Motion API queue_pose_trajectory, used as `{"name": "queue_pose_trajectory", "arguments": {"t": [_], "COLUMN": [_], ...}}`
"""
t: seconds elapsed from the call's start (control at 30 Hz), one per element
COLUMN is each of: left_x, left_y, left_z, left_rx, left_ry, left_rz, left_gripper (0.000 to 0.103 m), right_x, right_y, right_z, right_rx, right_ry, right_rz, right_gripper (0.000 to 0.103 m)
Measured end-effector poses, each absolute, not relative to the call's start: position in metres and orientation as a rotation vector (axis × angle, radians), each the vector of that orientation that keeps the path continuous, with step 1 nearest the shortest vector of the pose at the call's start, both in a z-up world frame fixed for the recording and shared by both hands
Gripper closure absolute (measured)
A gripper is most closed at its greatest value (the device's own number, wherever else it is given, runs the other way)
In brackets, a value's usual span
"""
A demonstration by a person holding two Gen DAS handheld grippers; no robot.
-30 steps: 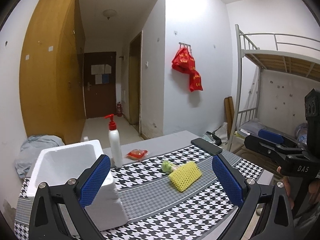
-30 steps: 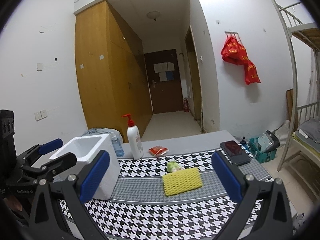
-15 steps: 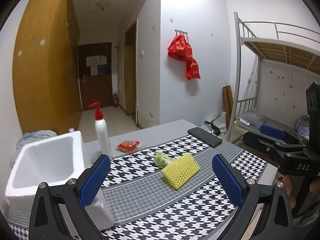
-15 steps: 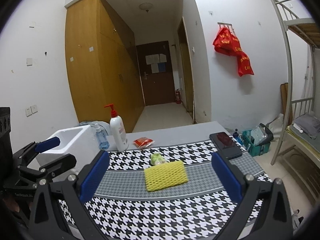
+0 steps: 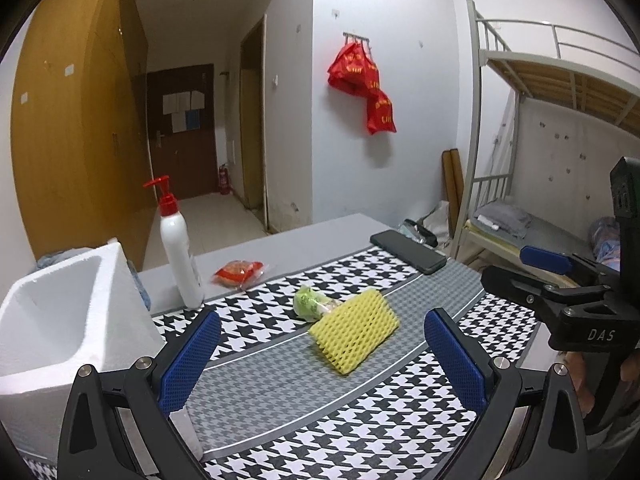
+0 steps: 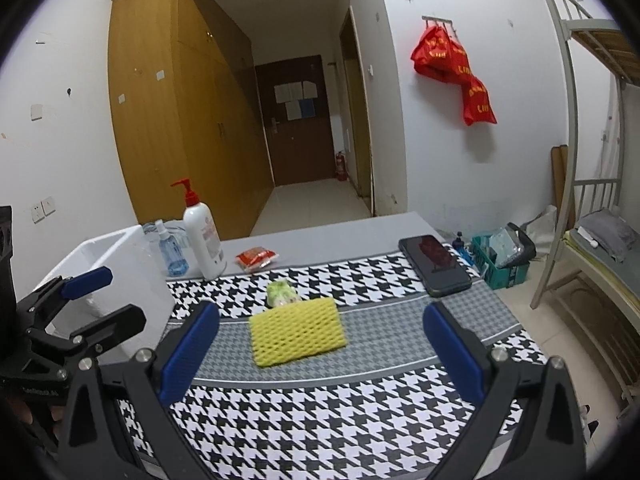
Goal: Organize soft objects
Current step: 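Withdraw both grippers from the foam box back over the yellow sponge, then lower the left gripper onto the yellow foam-net sponge and close it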
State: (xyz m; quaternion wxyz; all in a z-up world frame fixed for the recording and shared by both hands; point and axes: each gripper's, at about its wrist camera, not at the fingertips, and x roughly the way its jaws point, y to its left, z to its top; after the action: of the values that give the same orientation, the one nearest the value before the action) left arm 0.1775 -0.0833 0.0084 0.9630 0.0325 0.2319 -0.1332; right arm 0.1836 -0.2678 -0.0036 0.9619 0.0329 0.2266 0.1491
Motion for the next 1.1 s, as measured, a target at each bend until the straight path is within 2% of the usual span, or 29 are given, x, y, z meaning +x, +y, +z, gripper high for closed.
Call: {"name": "queue_pose_trajectory", "arguments": {"t": [1.1], "left_x": [0.267], "left_y": [-0.133], "left_z": [-0.05], "left_rx": [0.123], "left_ry": [0.705], "left_rz": [-0.209], "left_gripper": [0.001], "right_x": [0.242], "right_y": [-0.316], "right_z": [-0.051], "right_rx": [0.165], "right_ry": [0.589], "right_rz": [0.315], "right_gripper": [0.0]}}
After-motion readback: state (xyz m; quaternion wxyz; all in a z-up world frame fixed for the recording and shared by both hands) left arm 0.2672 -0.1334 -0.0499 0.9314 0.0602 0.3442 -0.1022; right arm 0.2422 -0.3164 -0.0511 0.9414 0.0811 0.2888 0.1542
